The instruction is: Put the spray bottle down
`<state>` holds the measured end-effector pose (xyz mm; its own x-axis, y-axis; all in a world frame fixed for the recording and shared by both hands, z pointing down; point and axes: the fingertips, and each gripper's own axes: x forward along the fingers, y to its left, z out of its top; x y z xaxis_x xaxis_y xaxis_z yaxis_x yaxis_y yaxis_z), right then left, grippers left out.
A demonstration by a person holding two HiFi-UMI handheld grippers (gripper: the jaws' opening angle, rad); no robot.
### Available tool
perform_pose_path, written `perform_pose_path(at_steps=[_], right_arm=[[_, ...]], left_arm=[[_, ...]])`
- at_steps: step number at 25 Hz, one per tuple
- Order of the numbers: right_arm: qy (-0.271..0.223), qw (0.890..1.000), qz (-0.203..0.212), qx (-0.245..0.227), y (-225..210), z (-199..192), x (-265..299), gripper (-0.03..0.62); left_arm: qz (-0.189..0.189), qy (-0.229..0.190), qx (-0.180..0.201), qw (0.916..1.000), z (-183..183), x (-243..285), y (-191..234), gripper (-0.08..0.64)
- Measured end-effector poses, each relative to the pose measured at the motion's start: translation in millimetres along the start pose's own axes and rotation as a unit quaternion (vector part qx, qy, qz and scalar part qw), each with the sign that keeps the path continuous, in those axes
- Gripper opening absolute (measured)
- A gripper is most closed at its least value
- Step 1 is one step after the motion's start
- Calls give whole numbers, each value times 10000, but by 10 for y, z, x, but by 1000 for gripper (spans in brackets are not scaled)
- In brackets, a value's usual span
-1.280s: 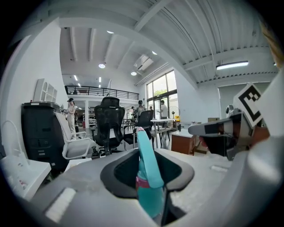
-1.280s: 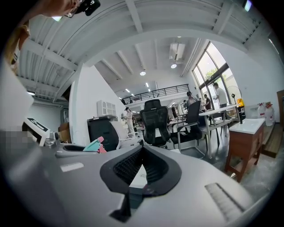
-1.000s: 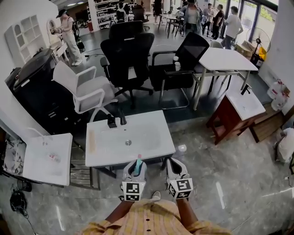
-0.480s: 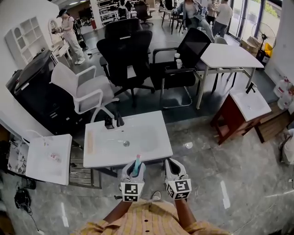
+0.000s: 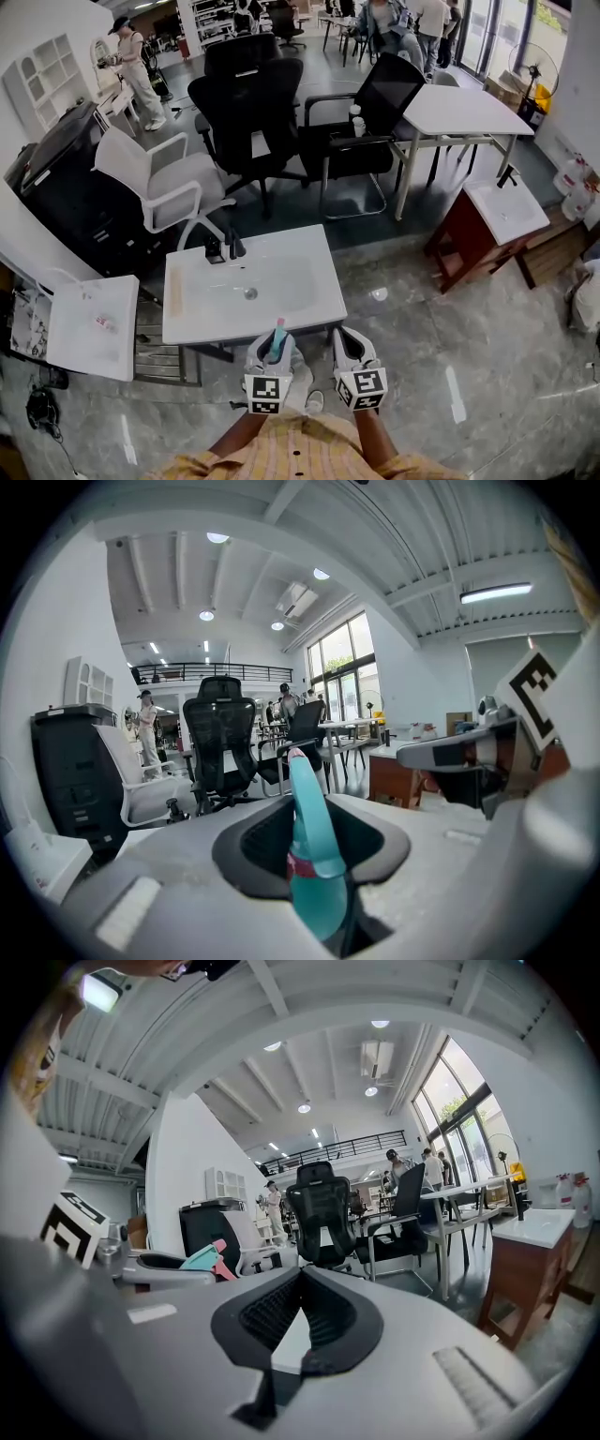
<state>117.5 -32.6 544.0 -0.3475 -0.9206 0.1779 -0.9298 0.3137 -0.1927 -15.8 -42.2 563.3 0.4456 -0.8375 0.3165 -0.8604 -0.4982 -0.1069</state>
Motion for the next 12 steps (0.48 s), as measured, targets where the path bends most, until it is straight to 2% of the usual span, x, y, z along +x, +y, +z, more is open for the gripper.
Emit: perform_pose_path(at_steps=[12], right_arm=[[166, 9997, 90, -162, -136, 20, 547, 0]], left_arm=[[73, -33, -217, 9997, -12, 482, 300, 107]])
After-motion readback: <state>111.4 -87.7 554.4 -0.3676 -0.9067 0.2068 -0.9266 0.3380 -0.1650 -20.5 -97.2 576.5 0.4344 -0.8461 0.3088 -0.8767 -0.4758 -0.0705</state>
